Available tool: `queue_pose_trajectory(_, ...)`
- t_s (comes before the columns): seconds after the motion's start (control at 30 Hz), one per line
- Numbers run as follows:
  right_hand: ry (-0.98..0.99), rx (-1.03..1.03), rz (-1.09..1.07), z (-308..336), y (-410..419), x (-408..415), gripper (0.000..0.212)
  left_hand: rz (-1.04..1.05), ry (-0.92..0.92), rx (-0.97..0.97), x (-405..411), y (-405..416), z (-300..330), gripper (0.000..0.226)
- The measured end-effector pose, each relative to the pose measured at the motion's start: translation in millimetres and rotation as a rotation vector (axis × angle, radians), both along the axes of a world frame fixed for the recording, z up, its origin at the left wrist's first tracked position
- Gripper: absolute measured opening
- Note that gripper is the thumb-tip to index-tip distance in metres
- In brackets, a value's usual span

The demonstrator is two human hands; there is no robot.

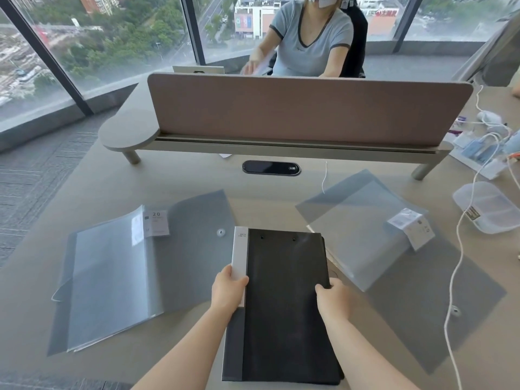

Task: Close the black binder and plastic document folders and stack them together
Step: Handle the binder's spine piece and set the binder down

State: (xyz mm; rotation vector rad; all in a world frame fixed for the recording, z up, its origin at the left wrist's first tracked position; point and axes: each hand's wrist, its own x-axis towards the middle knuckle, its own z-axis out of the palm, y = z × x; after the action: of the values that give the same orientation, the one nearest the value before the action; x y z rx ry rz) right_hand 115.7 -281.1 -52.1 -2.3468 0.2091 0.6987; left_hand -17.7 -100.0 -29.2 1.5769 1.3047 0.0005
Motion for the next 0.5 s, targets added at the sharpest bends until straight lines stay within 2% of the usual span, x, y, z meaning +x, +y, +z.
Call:
queue_pose_trajectory(0.17, -0.057, -0.034, 0.024, 0.1, 2.6, -2.7, 0.016, -0.022, 0.007, 0.02, 1.4, 1.6, 0.2, 0.016)
queue_pose_trajectory(0.4, -0.08, -0.12, 0.081, 1.1, 1.9, -4.8, 0.048, -0.054, -0.003, 0.019, -1.1, 4.7, 2.4, 0.018)
queue_pose_trajectory(0.5, -0.084, -0.122, 0.088, 4.7, 1.3, -3.7, 0.05, -0.079, -0.004, 0.019, -1.8, 6.3, 1.2, 0.019)
